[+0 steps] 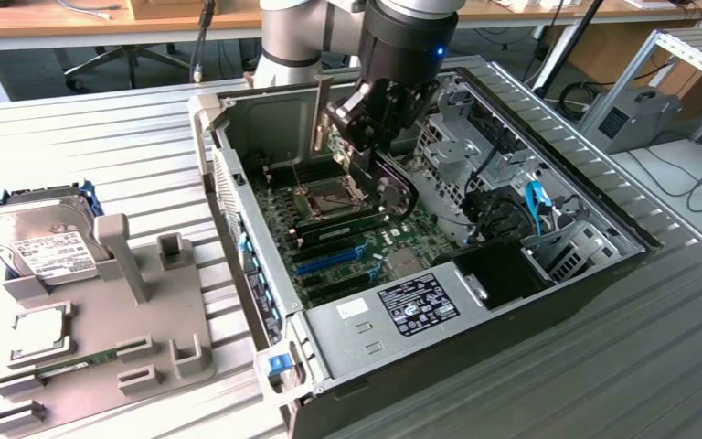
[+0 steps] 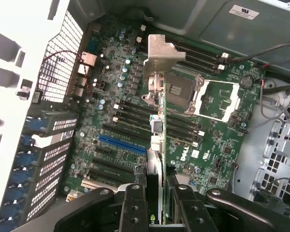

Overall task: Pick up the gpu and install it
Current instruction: 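Insert the gpu into the slot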

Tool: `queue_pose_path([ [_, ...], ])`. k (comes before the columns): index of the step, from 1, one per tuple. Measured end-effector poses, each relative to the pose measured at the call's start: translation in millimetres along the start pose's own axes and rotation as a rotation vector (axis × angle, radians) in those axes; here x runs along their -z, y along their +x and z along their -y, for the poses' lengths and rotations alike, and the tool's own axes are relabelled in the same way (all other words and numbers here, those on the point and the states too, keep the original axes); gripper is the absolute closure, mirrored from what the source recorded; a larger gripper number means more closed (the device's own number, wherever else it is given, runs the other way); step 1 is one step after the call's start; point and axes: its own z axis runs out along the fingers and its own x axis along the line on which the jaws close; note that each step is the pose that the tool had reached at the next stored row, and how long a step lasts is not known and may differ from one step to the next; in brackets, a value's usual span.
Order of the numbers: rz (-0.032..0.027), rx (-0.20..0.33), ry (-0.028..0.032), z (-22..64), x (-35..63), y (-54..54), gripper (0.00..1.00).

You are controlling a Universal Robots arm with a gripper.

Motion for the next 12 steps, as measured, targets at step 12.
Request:
queue_pose_path([
  [12, -0.0012, 0.032, -0.0007, 0.1, 0.0, -0.2, 0.74],
])
